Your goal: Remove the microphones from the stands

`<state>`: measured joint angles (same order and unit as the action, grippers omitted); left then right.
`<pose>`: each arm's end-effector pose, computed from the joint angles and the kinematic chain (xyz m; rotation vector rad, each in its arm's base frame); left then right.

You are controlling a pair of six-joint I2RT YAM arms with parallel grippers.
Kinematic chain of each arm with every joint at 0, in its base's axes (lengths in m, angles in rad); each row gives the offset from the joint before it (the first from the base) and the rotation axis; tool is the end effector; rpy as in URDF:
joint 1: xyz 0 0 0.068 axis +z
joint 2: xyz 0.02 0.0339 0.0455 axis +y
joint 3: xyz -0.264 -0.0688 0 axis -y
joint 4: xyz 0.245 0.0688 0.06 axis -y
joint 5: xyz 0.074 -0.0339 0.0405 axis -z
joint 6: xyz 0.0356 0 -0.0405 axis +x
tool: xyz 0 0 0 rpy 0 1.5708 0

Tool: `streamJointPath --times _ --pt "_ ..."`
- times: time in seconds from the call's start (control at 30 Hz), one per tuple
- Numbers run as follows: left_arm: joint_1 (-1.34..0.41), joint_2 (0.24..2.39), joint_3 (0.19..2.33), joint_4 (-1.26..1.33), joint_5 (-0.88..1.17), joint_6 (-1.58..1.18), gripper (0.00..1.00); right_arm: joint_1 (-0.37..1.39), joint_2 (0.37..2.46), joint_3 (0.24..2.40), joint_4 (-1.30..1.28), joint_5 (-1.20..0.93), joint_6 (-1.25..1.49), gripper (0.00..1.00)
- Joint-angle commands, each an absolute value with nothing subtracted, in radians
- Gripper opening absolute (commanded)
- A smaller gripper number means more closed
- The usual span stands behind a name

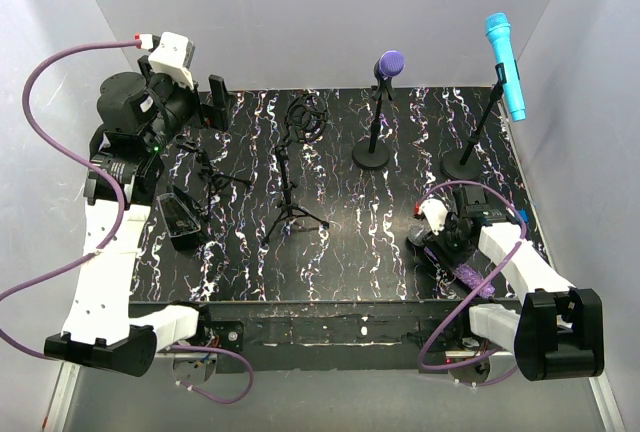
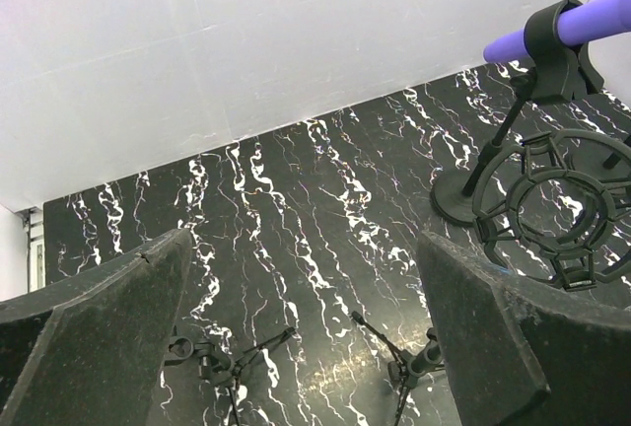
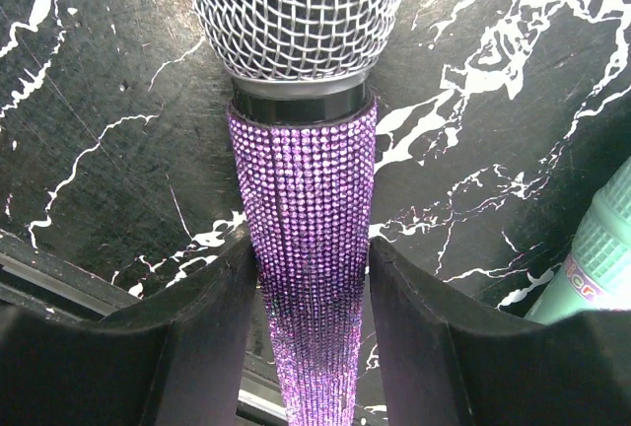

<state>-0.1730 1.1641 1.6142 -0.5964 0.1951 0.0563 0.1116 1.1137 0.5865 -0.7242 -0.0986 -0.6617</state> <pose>0.2134 -0.0443 0.5007 0.3401 1.6869 -0.2539 0.1783 0.0235 0.1751 -1.0795 2.5921 0.0105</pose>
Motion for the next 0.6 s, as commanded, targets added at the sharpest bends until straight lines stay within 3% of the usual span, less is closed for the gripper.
streamJointPath --times 0.0,0.2,0.57 --pt "-0.167 1.146 1.611 -0.565 0.216 0.048 0.98 0.106 1.114 0.591 -0.692 -0.094 -0.676 0.57" --pt "-0.167 1.143 1.615 -0.572 0.308 0.046 0.98 0.103 1.092 0.577 -0.689 -0.043 -0.687 0.54" --pt "-0.167 1.140 1.618 -0.598 0.400 0.041 0.98 0.061 1.083 0.569 -0.647 -0.006 -0.675 0.21"
